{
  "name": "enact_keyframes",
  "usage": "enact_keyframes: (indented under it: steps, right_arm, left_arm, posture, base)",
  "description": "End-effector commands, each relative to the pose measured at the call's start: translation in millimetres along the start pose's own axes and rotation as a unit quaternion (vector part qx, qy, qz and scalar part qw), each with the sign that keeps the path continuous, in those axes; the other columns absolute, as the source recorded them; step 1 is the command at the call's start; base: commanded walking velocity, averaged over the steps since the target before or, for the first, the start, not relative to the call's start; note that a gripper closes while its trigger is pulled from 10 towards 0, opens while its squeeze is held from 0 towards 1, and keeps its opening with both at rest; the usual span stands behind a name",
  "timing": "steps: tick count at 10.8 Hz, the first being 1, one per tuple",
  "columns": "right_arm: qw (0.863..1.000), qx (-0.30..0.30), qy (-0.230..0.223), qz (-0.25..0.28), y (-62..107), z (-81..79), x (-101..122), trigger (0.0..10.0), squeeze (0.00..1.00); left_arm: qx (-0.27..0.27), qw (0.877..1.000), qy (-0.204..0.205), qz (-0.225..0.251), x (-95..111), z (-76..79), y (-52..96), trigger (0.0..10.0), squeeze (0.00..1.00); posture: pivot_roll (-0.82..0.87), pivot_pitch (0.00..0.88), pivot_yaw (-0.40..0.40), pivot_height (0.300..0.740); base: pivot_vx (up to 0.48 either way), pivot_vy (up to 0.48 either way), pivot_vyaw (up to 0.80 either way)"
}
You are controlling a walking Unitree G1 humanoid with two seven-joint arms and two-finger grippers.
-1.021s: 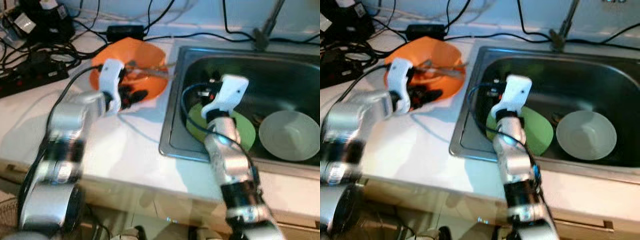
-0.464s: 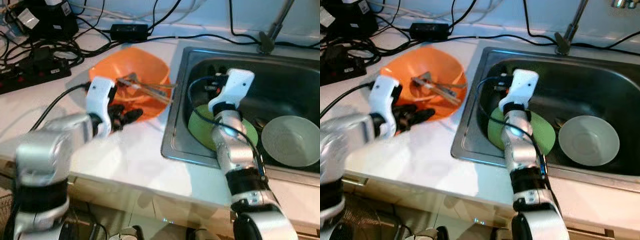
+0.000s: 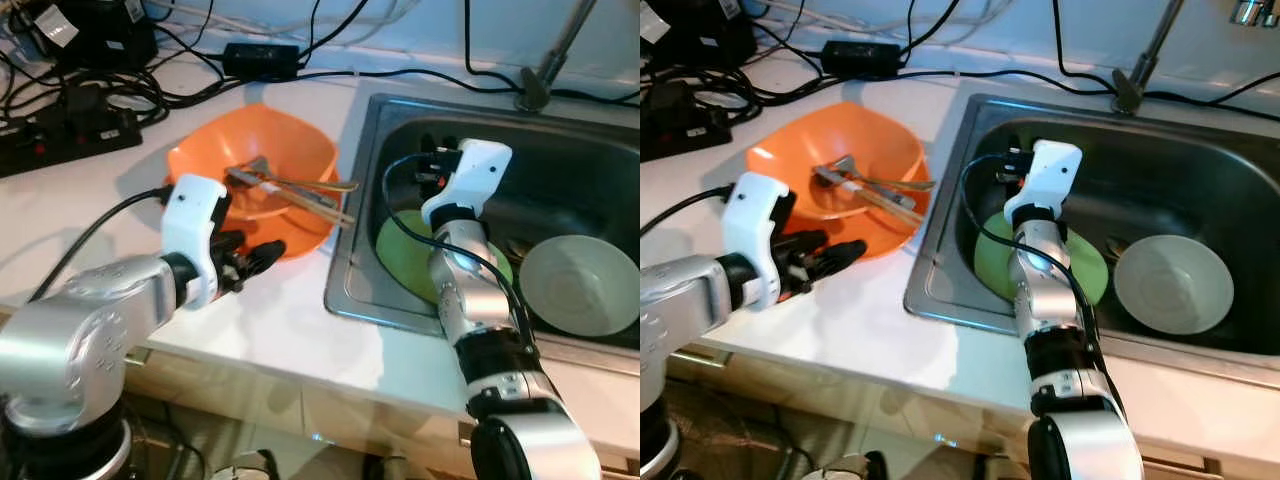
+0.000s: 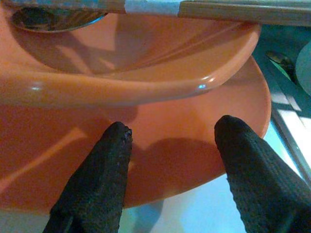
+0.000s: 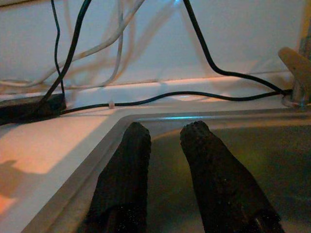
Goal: Kitchen organization
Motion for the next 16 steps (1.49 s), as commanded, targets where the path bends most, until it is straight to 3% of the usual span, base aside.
enact_keyframes:
  steps: [1, 3, 4, 6, 7, 9, 11, 12, 13, 14, 15, 16]
  right_arm:
    - [1.0, 0.0, -0.005, -0.001, -0.6, 1.8, -1, 10.0, 0.0]
    - [1.0, 0.007, -0.006, -0.001, -4.3, -1.2, 0, 10.0, 0.0]
    - [1.0, 0.008, -0.007, -0.002, -5.0, -1.5, 0, 10.0, 0.0]
    - [1.0, 0.009, -0.008, -0.004, -5.4, -2.2, -3, 10.0, 0.0]
    - [1.0, 0.01, -0.008, -0.004, -5.8, -2.6, -3, 10.0, 0.0]
    - [1.0, 0.01, -0.009, -0.004, -6.3, -2.4, -3, 10.0, 0.0]
    - [1.0, 0.01, -0.01, -0.004, -6.8, -2.6, -4, 10.0, 0.0]
    - [1.0, 0.009, -0.01, -0.004, -6.8, -2.1, -5, 10.0, 0.0]
    - [1.0, 0.007, -0.009, -0.005, -6.5, -1.2, -6, 10.0, 0.0]
    - [1.0, 0.006, -0.008, -0.004, -6.0, -0.1, -6, 10.0, 0.0]
    - [1.0, 0.003, -0.007, -0.002, -5.9, 1.1, -5, 10.0, 0.0]
    - [1.0, 0.0, -0.006, 0.001, -6.1, 2.4, -4, 10.0, 0.0]
  left_arm:
    - [0.01, 1.0, 0.008, -0.018, -7, -2.0, 4.1, 10.0, 0.0]
    - [0.014, 1.0, 0.002, -0.001, -1, 5.5, 8.9, 10.0, 0.0]
    - [0.029, 1.0, -0.006, 0.009, 4, 1.8, 12.0, 10.0, 0.0]
    - [0.085, 0.995, -0.021, 0.044, 15, -18.4, 20.7, 10.0, 0.0]
    - [0.117, 0.992, -0.029, 0.041, 15, -33.2, 30.4, 10.0, 0.0]
    - [0.133, 0.99, -0.038, 0.036, 16, -43.4, 38.8, 10.0, 0.0]
    - [0.191, 0.979, -0.069, 0.032, 18, -67.4, 57.9, 10.0, 0.0]
    - [0.273, 0.957, -0.085, 0.049, 22, -87.7, 66.2, 10.0, 0.0]
    - [0.32, 0.94, -0.09, 0.071, 24, -97.9, 68.4, 10.0, 0.0]
    - [0.364, 0.92, -0.085, 0.12, 30, -104.9, 68.4, 10.0, 0.0]
    - [0.399, 0.892, -0.128, 0.167, 41, -105.8, 65.0, 10.0, 0.0]
    - [0.422, 0.871, -0.138, 0.21, 49, -105.1, 58.6, 10.0, 0.0]
  posture:
    - [0.21, 0.126, -0.032, 0.74]
    - [0.22, 0.13, -0.05, 0.74]
    - [0.22, 0.129, -0.054, 0.74]
    - [0.23, 0.127, -0.057, 0.74]
    - [0.23, 0.126, -0.058, 0.74]
    - [0.23, 0.125, -0.06, 0.74]
    - [0.24, 0.121, -0.061, 0.74]
    - [0.24, 0.115, -0.06, 0.74]
    - [0.23, 0.106, -0.057, 0.74]
    - [0.22, 0.098, -0.056, 0.74]
    - [0.21, 0.088, -0.051, 0.74]
    - [0.2, 0.08, -0.047, 0.74]
  base:
    - [0.0, 0.0, 0.0]
    - [0.0, 0.0, 0.0]
    - [0.0, 0.0, 0.0]
    - [0.0, 0.0, 0.0]
    - [0.0, 0.0, 0.0]
    - [0.0, 0.0, 0.0]
    - [0.0, 0.0, 0.0]
    - [0.0, 0.0, 0.0]
    - [0.0, 0.0, 0.0]
    - [0.0, 0.0, 0.0]
    - [0.0, 0.0, 0.0]
    - [0.0, 0.0, 0.0]
Point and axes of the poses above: a point about 5 cm out from each wrist's last joint towards the gripper, its own y axis pointing back from the gripper into the wrist, its own x axis along the axis of the wrist's last joint, z = x × y, the point moved 1 cm from there along -y, pointing out of the wrist towards the gripper, and after that the axes turned 9 degrees about -y, right-handed, at the moved point
